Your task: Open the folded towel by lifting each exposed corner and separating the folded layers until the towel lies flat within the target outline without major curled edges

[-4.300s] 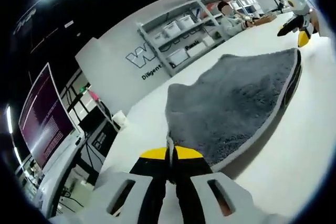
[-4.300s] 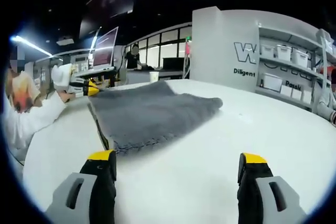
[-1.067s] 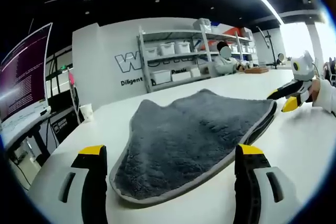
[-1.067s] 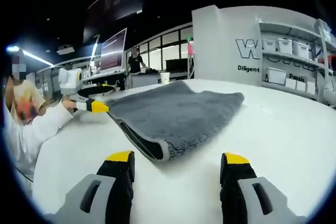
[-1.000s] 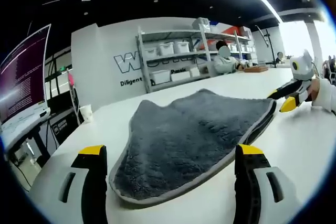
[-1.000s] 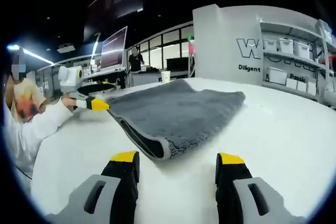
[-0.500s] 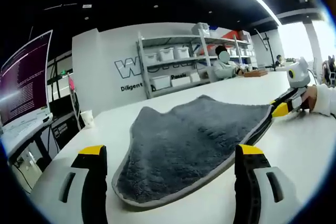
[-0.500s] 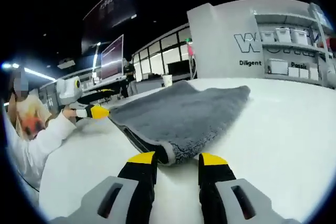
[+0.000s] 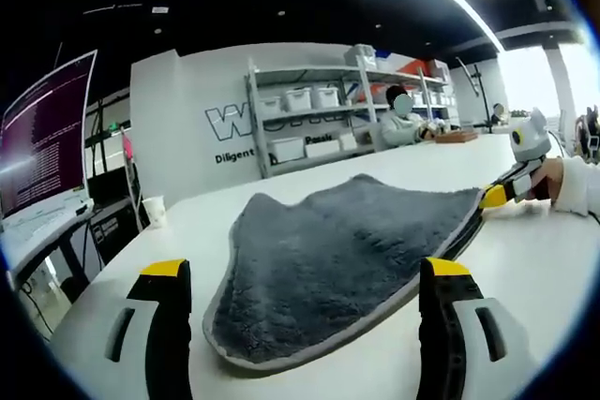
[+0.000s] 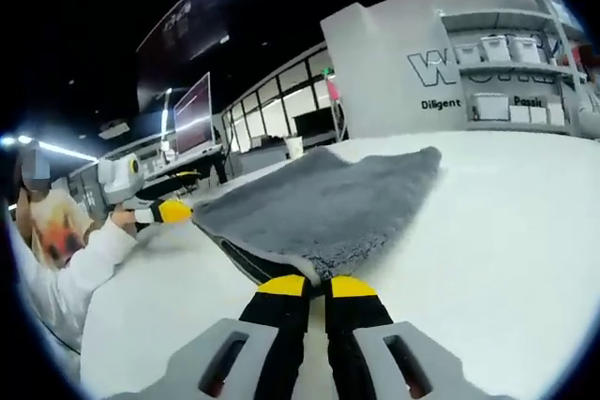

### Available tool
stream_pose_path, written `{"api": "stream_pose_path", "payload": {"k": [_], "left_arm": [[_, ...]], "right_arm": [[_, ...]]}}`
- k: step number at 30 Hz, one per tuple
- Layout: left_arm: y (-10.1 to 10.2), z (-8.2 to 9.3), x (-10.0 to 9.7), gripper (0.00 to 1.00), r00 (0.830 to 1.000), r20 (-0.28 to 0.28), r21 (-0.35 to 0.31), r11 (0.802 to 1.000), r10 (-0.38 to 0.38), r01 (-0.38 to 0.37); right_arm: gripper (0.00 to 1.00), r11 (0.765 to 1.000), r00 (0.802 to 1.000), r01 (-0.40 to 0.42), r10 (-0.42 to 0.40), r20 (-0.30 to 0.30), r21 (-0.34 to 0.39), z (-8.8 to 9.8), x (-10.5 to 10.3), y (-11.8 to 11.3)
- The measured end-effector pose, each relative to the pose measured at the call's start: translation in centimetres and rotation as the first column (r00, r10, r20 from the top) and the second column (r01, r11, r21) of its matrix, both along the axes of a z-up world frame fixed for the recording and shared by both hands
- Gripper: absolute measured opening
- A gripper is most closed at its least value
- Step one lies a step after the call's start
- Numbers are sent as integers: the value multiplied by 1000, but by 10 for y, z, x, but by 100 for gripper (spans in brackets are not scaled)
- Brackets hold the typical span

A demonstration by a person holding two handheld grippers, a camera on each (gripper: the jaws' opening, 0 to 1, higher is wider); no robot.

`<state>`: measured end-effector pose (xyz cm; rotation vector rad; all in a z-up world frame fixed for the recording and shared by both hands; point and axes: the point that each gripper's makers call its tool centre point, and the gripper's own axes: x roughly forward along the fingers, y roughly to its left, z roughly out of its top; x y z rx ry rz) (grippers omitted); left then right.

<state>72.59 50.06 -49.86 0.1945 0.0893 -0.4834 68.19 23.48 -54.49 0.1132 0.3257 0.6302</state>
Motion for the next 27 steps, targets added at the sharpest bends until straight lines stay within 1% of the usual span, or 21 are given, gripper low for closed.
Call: {"api": "stream_pose_path", "payload": {"k": [2, 5, 6, 10, 12, 16, 20, 27], "left_arm": [[1, 1, 0, 100, 1000, -1, -7, 1000, 2, -2], [1, 2, -1, 100, 1000, 2, -20, 1000, 3, -3], [1, 2, -1, 100, 1000, 3, -23, 1000, 2, -2], [1, 3, -1, 100, 1000, 5, -26, 1000, 2, -2], [2, 3, -1, 100, 1000, 4, -30, 1000, 5, -5], [1, 3, -1, 100, 1000, 3, -32, 999, 2, -2], [0, 3, -1, 100, 1000, 3, -34, 999, 0, 0], [-1, 2, -1, 100, 1000, -2, -35, 999, -7, 7]], "right_arm": [[0, 1000, 1000, 19, -18, 20, -16, 6, 2, -4], [0, 996, 995, 60, -55, 86, -64, 18, 6, -11], [0, 993, 991, 76, -65, 120, -90, 26, 9, -13], [0, 986, 975, 94, -63, 212, -137, 54, 15, -6], [0, 985, 968, 94, -56, 243, -145, 65, 17, -1], [0, 986, 957, 77, -31, 288, -149, 86, 24, 15], [0, 985, 947, 56, 1, 321, -166, 102, 33, 32], [0, 980, 936, 10, 60, 346, -197, 114, 44, 62]]}}
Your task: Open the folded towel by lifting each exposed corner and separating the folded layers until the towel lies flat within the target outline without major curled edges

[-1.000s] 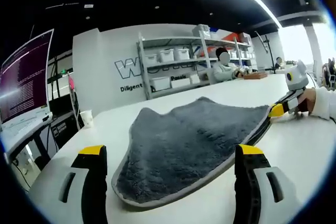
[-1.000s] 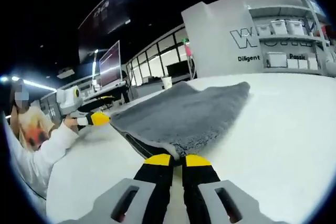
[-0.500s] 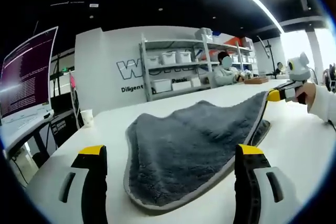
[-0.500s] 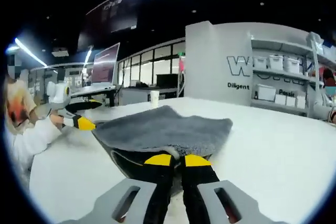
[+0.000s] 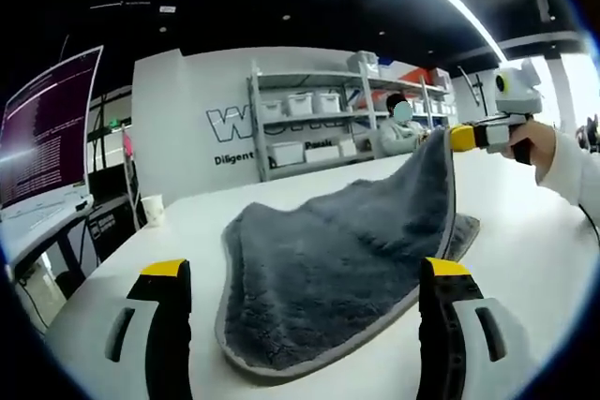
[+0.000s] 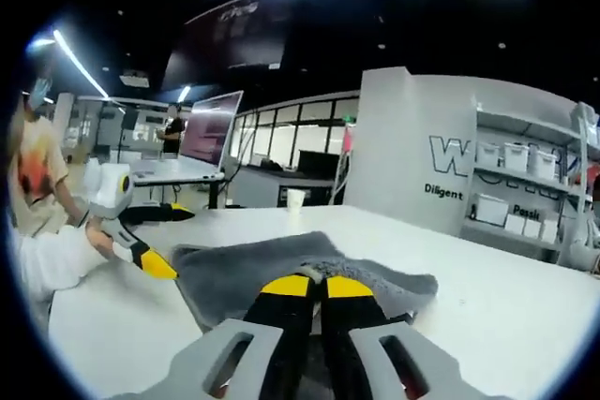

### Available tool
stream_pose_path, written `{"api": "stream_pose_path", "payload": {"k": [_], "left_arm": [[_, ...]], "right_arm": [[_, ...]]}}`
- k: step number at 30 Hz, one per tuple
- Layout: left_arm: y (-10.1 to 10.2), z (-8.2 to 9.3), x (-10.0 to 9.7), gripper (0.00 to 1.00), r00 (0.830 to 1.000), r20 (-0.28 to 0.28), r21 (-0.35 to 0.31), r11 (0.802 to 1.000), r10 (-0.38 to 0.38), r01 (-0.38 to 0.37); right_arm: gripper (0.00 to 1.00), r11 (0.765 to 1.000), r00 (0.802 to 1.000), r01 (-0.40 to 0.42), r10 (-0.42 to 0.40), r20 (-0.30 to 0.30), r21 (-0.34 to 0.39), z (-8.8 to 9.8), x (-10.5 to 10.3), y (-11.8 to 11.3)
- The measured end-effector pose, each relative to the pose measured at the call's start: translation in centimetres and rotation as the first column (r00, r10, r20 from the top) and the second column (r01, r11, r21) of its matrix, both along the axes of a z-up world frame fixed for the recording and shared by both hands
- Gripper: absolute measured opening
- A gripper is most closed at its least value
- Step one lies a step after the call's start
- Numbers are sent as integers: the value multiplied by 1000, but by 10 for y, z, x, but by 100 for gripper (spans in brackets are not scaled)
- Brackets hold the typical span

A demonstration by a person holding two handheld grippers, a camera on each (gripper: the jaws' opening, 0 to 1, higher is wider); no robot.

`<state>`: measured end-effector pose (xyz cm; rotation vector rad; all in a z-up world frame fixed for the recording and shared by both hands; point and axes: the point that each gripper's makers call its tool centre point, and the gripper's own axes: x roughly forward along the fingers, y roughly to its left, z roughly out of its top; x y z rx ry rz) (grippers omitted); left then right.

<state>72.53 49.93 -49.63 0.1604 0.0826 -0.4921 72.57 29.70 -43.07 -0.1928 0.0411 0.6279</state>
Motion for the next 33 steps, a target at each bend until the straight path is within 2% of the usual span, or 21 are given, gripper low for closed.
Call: {"api": "stream_pose_path", "payload": {"k": [8, 14, 19, 25, 33], "left_arm": [[-2, -2, -1, 100, 1000, -9, 5, 1000, -8, 8], [-5, -3, -1, 100, 1000, -13, 18, 1000, -18, 18], [-6, -4, -2, 100, 1000, -16, 21, 1000, -22, 22], [-7, -4, -2, 100, 999, -19, 19, 999, -26, 27], [-11, -6, -2, 100, 999, -25, 30, 999, -40, 41]], "right_arm": [[0, 996, 996, -79, 81, 27, -42, 10, 3, 45], [0, 985, 988, -146, 149, 30, -90, 7, 3, 79], [0, 967, 976, -213, 217, 10, -140, -6, 1, 114], [0, 943, 960, -278, 277, -33, -183, -25, -1, 145], [0, 912, 943, -331, 309, -123, -242, -54, 0, 158]]}}
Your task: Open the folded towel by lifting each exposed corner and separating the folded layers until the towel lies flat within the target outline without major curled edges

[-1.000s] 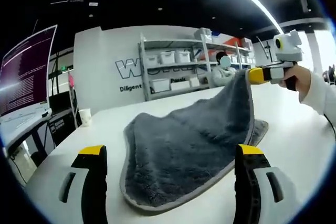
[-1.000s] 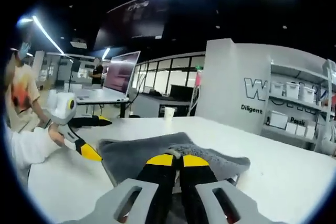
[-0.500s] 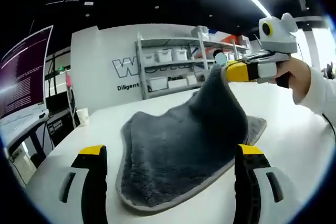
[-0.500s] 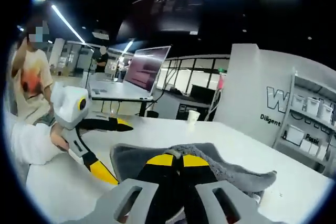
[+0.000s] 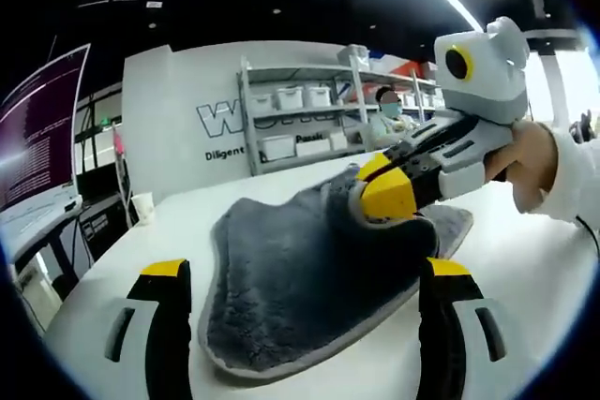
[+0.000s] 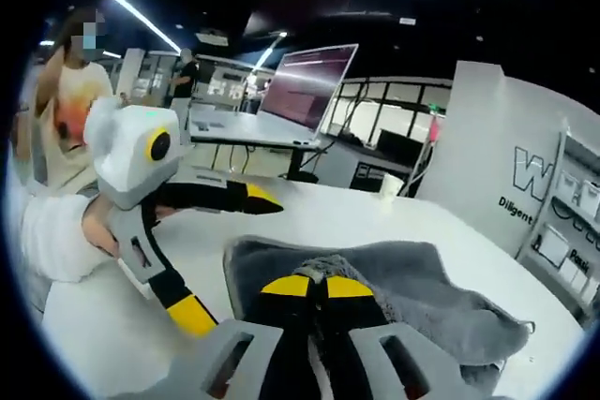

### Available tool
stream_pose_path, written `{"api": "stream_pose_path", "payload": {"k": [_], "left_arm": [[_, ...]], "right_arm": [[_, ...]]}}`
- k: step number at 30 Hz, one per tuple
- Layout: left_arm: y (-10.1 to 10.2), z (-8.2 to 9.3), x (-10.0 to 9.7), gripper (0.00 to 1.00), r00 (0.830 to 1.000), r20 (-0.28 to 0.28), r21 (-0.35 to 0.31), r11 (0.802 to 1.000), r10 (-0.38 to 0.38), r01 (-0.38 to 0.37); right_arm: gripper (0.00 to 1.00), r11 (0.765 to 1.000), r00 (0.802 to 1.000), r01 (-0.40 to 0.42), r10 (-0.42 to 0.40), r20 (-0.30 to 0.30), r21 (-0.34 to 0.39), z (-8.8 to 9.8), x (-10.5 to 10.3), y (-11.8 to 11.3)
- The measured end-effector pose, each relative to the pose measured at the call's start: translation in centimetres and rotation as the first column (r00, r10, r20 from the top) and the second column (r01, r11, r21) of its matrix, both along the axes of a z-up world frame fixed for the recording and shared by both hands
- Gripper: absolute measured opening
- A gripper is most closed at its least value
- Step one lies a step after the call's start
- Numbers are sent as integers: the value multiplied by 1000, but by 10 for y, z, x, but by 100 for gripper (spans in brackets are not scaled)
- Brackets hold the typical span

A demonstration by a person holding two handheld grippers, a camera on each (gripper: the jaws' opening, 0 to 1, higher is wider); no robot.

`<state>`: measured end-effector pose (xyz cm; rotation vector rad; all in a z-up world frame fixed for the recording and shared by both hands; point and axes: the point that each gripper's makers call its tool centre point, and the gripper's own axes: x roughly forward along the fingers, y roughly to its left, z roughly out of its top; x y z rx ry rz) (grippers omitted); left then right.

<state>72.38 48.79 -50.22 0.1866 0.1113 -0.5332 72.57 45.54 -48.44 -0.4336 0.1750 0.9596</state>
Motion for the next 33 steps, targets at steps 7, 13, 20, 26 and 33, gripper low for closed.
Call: {"api": "stream_pose_path", "payload": {"k": [7, 13, 20, 26, 33], "left_arm": [[-1, -1, 0, 100, 1000, -3, 5, 1000, -2, 2], [-1, -4, 1, 99, 1000, -11, 24, 1000, 2, -2], [-4, -6, 0, 99, 1000, -15, 33, 999, -6, 7], [-5, -7, -1, 99, 1000, -16, 35, 999, -10, 11], [-5, -7, -1, 99, 1000, -17, 30, 999, -15, 15]], "right_arm": [[0, 996, 996, -33, 26, -89, -79, -34, -3, 6], [0, 990, 986, -53, 31, -164, -131, -60, -9, 6], [0, 993, 981, -58, 37, -192, -104, -59, -14, 2], [0, 996, 978, -49, 32, -206, -80, -53, -16, -3], [15, 998, 973, -49, 42, -227, -25, -35, -26, -8]]}}
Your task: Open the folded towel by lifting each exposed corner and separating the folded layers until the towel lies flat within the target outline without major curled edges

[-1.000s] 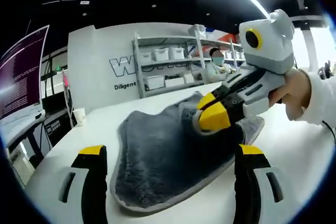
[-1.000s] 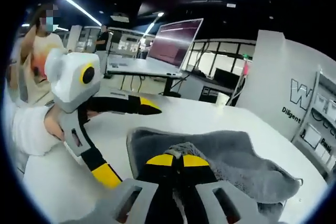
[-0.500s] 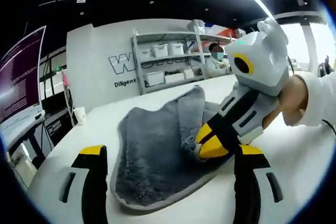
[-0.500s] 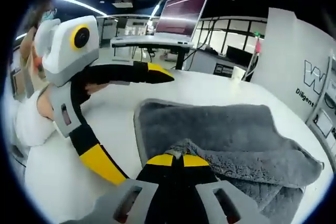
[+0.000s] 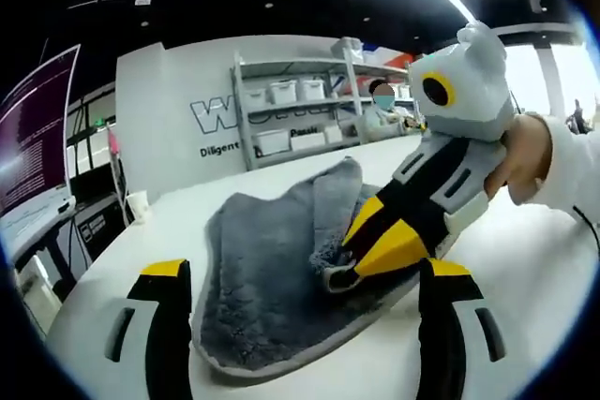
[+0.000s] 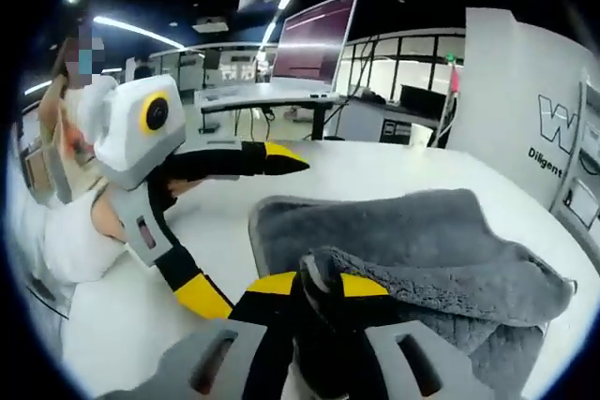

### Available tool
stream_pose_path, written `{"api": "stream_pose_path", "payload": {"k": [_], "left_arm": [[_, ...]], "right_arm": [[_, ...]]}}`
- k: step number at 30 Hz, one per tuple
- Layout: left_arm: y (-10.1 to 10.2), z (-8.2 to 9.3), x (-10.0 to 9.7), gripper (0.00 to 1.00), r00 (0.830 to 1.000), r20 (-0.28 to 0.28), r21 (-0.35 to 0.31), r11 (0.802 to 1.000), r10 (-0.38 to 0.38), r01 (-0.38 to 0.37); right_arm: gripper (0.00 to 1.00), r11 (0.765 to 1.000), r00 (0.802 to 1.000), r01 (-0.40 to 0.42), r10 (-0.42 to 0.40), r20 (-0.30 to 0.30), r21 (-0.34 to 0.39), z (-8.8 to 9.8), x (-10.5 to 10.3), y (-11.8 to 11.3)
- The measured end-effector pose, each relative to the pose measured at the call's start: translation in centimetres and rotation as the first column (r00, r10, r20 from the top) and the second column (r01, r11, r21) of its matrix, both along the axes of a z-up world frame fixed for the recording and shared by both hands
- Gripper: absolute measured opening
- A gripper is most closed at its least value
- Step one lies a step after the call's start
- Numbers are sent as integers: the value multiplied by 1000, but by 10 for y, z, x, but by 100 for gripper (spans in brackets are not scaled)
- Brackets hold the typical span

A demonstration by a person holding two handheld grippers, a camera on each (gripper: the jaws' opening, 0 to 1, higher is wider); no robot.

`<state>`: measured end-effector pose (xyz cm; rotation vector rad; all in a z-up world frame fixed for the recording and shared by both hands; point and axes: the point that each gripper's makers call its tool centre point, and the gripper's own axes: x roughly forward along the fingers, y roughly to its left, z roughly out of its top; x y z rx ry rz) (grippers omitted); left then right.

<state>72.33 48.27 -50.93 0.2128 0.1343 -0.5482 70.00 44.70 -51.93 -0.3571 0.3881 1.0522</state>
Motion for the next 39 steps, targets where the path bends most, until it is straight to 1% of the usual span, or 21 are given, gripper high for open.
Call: {"api": "stream_pose_path", "payload": {"k": [2, 3, 5, 6, 8, 12, 15, 17, 20, 21, 22, 24, 25, 26, 29, 31, 34, 39], "left_arm": [[0, 0, 0, 99, 1000, 0, -1, 1000, 0, 0], [0, 0, 0, 99, 1000, 0, -3, 1000, -1, 1], [1, 1, 0, 99, 1000, 2, -4, 1000, -1, 1], [1, 1, 0, 99, 1000, 2, -4, 1000, -1, 1], [0, 1, -1, 99, 1000, 2, -7, 1000, -4, 4], [-1, 4, -1, 99, 1000, 10, -18, 1000, -9, 9], [0, 4, -1, 99, 1000, 11, -21, 1000, -7, 8], [0, 5, -1, 99, 1000, 11, -27, 1000, -8, 8], [0, 6, -1, 99, 1000, 11, -35, 999, -10, 11], [0, 6, -1, 99, 1000, 11, -36, 999, -11, 11], [0, 6, -1, 99, 1000, 12, -35, 999, -12, 12], [0, 6, -1, 99, 1000, 12, -34, 999, -13, 13], [0, 5, -2, 99, 1000, 11, -34, 999, -13, 13], [0, 5, -1, 99, 1000, 11, -34, 999, -13, 14], [0, 5, -1, 99, 1000, 10, -35, 999, -14, 14], [0, 5, -2, 99, 1000, 10, -34, 999, -12, 12], [0, 4, -2, 99, 1000, 8, -34, 999, -11, 11], [1, 3, -2, 99, 1000, 4, -34, 999, -10, 10]], "right_arm": [[19, 999, 1000, 9, -9, -10, 34, 8, -2, -5], [19, 997, 1000, 26, -25, -13, 78, 17, 0, -9], [20, 993, 999, 42, -41, -8, 110, 25, 1, -19], [22, 990, 998, 61, -61, -4, 129, 31, 2, -28], [27, 986, 996, 90, -91, 1, 142, 37, 3, -44], [36, 979, 992, 128, -127, -19, 159, 39, 0, -76], [42, 972, 985, 172, -171, -19, 157, 37, -2, -102], [45, 969, 980, 198, -197, -21, 148, 33, -6, -120], [51, 958, 969, 247, -244, -37, 144, 26, -11, -143], [53, 953, 963, 268, -265, -41, 139, 22, -15, -157], [55, 952, 962, 272, -269, -42, 138, 22, -15, -159], [58, 944, 953, 302, -298, -50, 136, 17, -22, -177], [60, 940, 950, 313, -309, -54, 138, 17, -21, -184], [61, 935, 946, 325, -321, -57, 139, 15, -24, -192], [67, 928, 938, 347, -341, -68, 134, 8, -36, -205], [71, 926, 934, 356, -349, -76, 124, 6, -39, -215], [75, 928, 933, 357, -349, -86, 105, 0, -42, -222], [80, 932, 933, 353, -344, -104, 85, -8, -55, -226]]}}
